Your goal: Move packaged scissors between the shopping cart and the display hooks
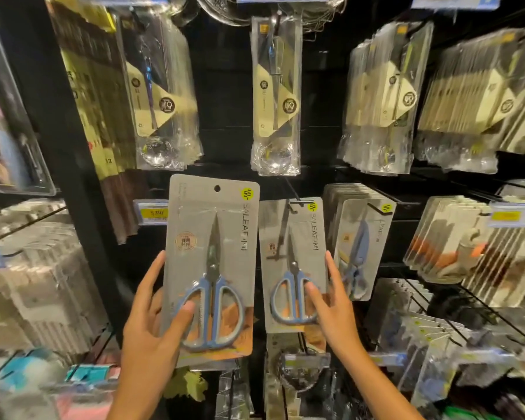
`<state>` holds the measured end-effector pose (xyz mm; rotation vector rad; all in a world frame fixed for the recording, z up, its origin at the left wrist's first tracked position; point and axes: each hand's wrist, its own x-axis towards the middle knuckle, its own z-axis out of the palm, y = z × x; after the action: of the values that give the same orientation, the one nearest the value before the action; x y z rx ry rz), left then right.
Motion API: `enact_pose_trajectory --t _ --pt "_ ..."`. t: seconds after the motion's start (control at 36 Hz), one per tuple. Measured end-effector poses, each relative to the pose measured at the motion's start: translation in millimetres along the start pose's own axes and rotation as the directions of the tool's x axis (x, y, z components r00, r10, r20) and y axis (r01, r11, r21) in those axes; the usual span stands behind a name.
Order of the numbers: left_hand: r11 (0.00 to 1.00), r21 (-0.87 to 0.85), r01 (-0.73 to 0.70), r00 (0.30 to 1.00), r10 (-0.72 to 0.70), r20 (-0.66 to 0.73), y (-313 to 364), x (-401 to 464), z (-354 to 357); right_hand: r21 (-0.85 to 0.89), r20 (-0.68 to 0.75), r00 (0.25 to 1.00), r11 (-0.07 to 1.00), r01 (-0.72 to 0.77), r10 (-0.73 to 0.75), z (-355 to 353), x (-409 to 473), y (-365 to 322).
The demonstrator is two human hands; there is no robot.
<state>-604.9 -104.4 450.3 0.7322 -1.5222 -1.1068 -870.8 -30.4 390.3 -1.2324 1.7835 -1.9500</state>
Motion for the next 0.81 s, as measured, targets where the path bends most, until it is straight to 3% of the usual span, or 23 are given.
enact_pose_trajectory --t 0.19,0.42,0.58,0.81 --pt "1.0 0.026 -0.01 1.0 0.009 0.016 -2.0 9.8 4.0 -0.191 0.016 0.999 0.981 -0.038 0.042 25.7 64.3 44.8" --pt "0.999 0.023 -0.039 0.999 0.039 -0.013 2.3 15.7 4.3 -0.365 0.002 0.973 0.906 -0.215 0.231 49.4 117.5 51.9" --pt "0.999 0.029 -0.047 0.999 0.047 -0.004 5.3 16.2 3.5 -0.397 0.007 0.963 0.885 -0.244 0.268 49.6 135.4 56.6" --pt "0.998 0.016 -0.069 0.998 0.069 -0.004 4.5 13.4 0.0 -0.283 0.064 0.947 0.915 -0.287 0.316 40.8 104.5 52.7"
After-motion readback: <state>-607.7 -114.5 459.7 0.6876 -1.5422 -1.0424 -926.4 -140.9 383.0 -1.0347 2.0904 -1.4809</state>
